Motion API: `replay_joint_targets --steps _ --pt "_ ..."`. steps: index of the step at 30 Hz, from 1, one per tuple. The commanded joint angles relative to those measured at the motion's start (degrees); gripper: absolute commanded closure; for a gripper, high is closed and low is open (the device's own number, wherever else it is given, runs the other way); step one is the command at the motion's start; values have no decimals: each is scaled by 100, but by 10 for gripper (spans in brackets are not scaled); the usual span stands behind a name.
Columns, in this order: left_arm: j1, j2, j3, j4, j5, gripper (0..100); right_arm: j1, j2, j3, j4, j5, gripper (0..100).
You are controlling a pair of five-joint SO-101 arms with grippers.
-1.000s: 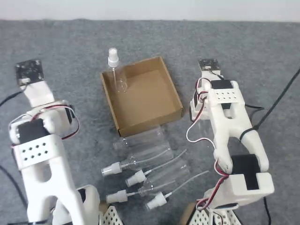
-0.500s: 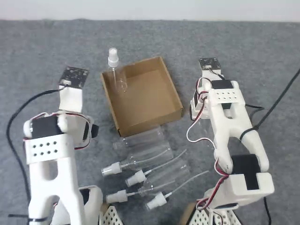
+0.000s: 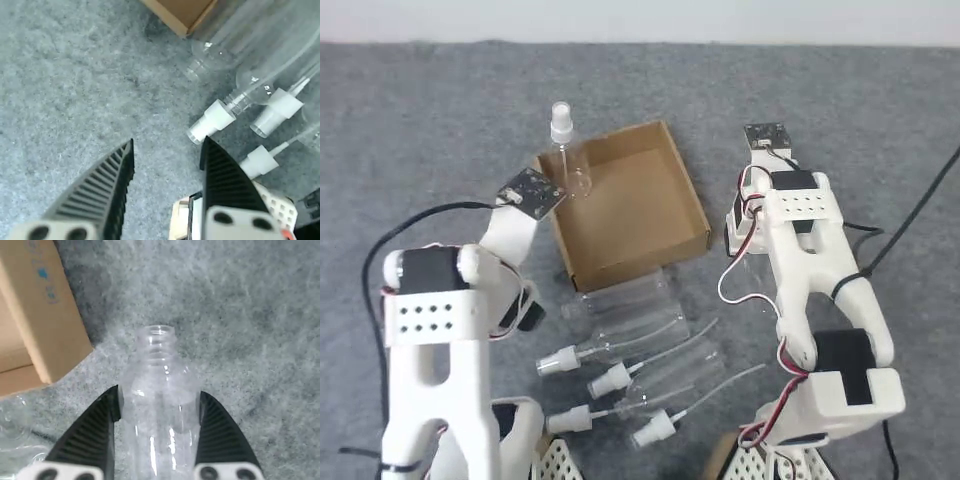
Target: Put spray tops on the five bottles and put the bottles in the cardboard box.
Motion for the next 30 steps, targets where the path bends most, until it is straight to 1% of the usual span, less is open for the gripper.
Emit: replay_joint_targets --steps 1,6,12,15,19,24,26,30 --pt "158 -220 -242 193 -220 799 66 -374 9 -119 -70 957" --pt "440 -536 233 141 -440 801 84 -382 105 -303 -62 957" --pt "457 -1741 716 -9 -747 797 189 -374 185 -514 -62 957" --pt "475 -1952 769 -9 -844 796 189 -374 185 -514 -62 957" --pt "475 -1609 875 -9 -1196 796 189 -374 185 -514 -62 957" --pt "475 -818 1103 -53 -2092 797 189 -374 185 -514 -62 957" --pt "475 -607 1226 -273 -2233 797 189 -374 185 -514 -62 957" --pt "554 -308 1613 -1020 -2242 797 189 -374 185 -514 -62 957"
